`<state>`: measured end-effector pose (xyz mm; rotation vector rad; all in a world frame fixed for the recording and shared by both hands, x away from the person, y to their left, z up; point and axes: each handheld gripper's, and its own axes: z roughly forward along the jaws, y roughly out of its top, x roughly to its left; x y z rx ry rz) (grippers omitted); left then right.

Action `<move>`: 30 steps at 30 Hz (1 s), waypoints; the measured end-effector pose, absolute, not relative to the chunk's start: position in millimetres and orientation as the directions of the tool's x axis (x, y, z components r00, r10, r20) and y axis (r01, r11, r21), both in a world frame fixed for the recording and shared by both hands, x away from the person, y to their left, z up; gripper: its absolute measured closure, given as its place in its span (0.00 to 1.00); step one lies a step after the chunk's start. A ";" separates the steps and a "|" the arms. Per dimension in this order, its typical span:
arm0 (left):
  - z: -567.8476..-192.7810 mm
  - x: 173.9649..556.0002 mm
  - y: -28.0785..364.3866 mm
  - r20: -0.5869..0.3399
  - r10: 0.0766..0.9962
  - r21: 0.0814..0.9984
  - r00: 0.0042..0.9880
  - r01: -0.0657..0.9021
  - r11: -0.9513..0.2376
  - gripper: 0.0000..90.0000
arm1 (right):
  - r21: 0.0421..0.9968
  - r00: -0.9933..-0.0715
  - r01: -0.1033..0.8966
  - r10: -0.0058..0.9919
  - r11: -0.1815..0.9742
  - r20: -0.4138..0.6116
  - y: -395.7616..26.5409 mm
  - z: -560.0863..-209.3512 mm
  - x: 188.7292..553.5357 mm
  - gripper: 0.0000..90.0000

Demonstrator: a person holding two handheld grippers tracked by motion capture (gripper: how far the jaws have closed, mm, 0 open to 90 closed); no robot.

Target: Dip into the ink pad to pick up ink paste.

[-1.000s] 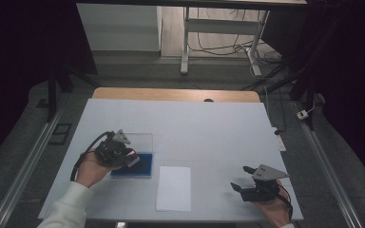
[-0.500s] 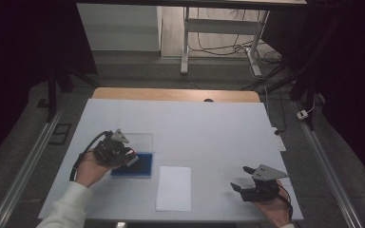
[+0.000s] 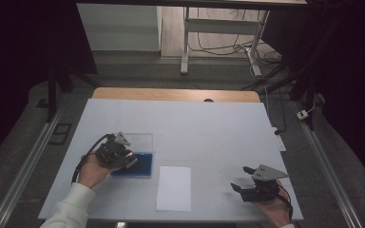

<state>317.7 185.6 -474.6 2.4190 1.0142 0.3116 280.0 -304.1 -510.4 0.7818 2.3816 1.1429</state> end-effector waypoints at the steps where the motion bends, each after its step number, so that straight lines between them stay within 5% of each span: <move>1: -475.1 317.7 185.7 0.018 0.718 0.524 0.696 0.604 -0.600 0.78 | 0.798 -0.772 0.314 0.628 0.515 -0.101 -304.2 -510.5 280.3 0.24; 30: -479.5 319.5 184.2 0.013 0.716 0.509 0.698 0.612 -0.605 0.78 | 0.794 -0.773 0.319 0.627 0.517 -0.098 -303.9 -511.2 280.4 0.24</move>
